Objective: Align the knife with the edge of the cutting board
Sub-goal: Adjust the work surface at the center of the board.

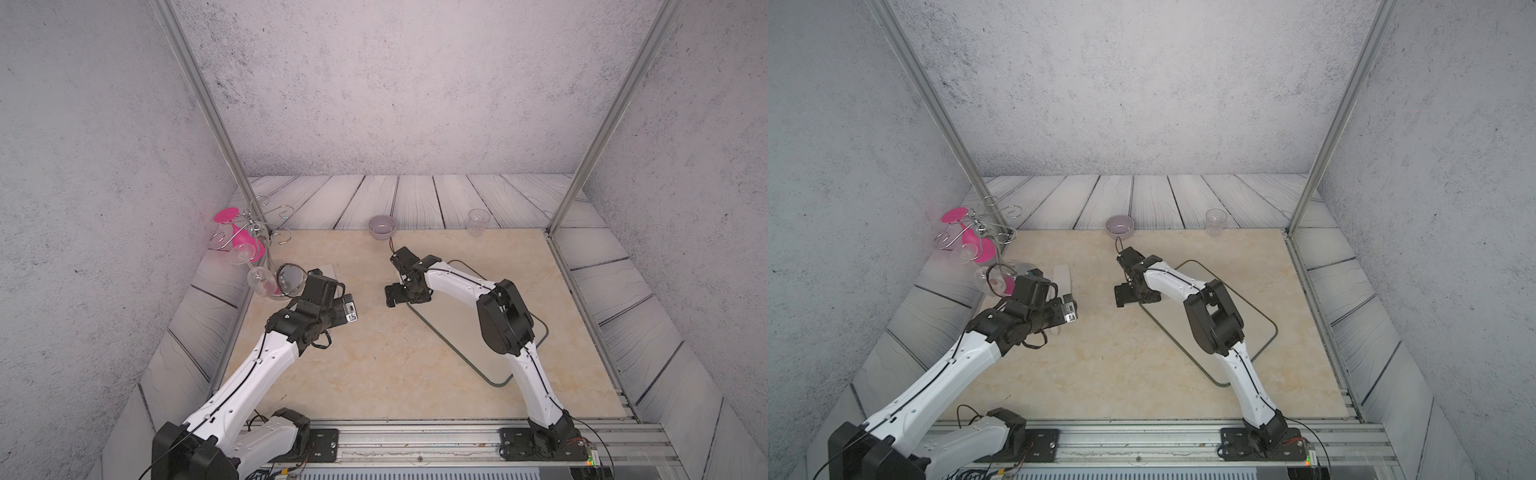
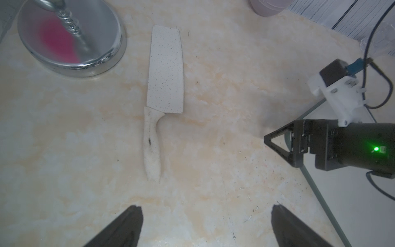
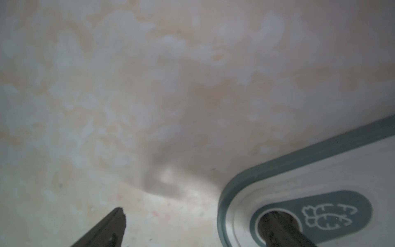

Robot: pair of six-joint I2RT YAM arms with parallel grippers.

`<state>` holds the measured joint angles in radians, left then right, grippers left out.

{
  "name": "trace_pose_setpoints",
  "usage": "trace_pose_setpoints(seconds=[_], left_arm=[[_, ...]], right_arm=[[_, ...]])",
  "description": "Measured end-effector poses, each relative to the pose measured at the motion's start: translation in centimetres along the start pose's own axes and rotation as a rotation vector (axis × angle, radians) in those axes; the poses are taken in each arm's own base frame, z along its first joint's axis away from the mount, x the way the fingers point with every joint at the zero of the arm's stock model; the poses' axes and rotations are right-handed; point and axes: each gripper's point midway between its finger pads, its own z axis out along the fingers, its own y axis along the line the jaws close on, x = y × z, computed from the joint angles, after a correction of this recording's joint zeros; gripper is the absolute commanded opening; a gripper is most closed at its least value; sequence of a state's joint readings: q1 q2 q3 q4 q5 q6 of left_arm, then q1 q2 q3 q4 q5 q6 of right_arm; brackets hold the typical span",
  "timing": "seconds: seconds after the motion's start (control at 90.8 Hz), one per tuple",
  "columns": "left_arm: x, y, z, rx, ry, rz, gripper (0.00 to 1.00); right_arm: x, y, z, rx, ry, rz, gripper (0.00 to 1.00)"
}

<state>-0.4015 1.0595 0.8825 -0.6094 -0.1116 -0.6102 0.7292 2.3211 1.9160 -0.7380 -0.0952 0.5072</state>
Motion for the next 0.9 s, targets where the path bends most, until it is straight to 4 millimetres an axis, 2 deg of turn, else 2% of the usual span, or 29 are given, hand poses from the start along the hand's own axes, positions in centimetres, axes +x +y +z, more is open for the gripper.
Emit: trace_pose_setpoints(seconds=[0.066,0.176,0.286,0.407,0.495,0.617,0.826,0.903], left_arm=[[-0.1,0.1,-0.6,0.003,-0.006,-0.007,1.00],[-0.3,0.1,-1.6,0.014,-0.022,-0.020,1.00],[-0.4,-0.1,-1.8,0.022,-0.021,-0.021,1.00],[-0.1,-0.3,-0.8,0.018,0.010,-0.017,1.00],[0.5,-0.6,0.5,0.013,0.052,-0.008,1.00],[0.8,-1.9,2.6,0.015,0.109,0.021,1.00],[0.4,-7.1,7.4,0.074,0.202,0.107,1.00],[0.5,-9.0,9.1,0.102,0.236,0.136,1.00]], right_arm=[[1.0,0.9,-0.4,-0.017,0.005,0.001,0.99],[1.7,0.2,-2.4,-0.005,-0.007,0.029,0.99],[1.1,-1.3,-6.3,0.034,-0.080,0.063,0.99],[0.9,-3.6,-10.8,0.087,-0.198,0.103,0.99],[2.3,-6.6,-12.9,0.148,-0.258,0.140,0.99],[5.7,-12.1,-13.7,0.249,-0.277,0.216,0.99],[11.2,-23.6,-15.8,0.353,-0.306,0.537,0.99],[13.2,-26.6,-16.5,0.381,-0.325,0.638,0.99]])
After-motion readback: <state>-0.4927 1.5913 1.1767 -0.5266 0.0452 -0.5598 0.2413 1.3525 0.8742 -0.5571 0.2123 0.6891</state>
